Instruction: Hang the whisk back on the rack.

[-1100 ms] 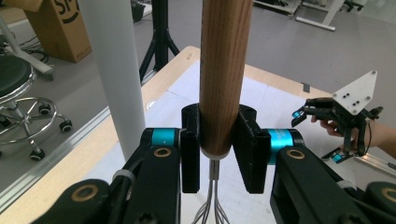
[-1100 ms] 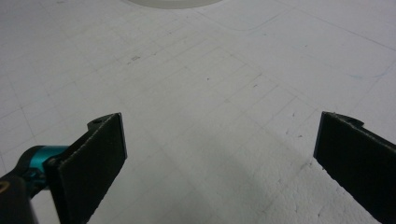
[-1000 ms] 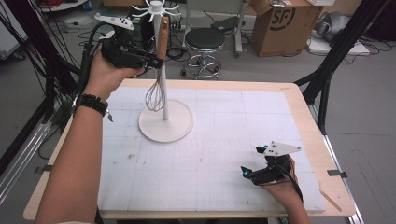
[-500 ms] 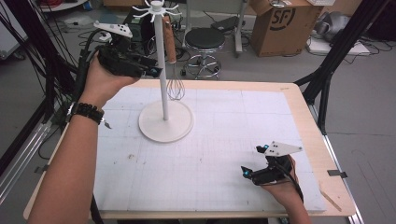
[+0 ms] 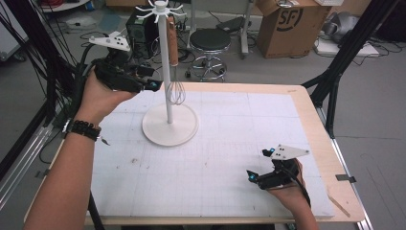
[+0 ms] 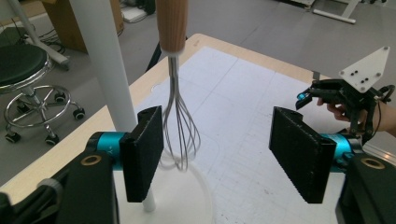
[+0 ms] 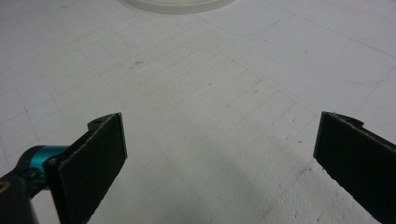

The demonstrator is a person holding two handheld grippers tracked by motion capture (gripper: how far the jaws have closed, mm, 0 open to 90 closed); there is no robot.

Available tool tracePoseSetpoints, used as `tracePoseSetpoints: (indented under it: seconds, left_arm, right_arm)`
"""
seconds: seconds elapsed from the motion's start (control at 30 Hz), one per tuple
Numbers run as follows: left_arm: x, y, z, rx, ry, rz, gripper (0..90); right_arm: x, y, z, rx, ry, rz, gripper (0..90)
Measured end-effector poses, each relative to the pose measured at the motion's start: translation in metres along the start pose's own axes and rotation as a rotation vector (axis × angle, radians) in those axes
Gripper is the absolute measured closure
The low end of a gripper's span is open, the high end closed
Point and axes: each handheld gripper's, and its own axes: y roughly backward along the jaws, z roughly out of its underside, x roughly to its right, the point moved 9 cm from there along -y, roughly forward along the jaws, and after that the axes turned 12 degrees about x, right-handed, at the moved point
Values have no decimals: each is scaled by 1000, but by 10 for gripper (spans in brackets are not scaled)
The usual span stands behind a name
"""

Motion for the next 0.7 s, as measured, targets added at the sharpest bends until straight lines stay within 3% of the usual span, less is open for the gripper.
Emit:
tracePoseSetpoints:
  seconds: [0.23,0.47,0.7]
  left_arm:
    - [5,4,6,11,-2,-1,281]
    - [16,7,17,22,-5,30,233]
    - [23,10,36,20,-15,15,176]
  right_arm:
    - [0,0,0,0,2,1,14]
    - [0,1,-1,6,1,1,14]
    - [0,1,-2,10,4,3,14]
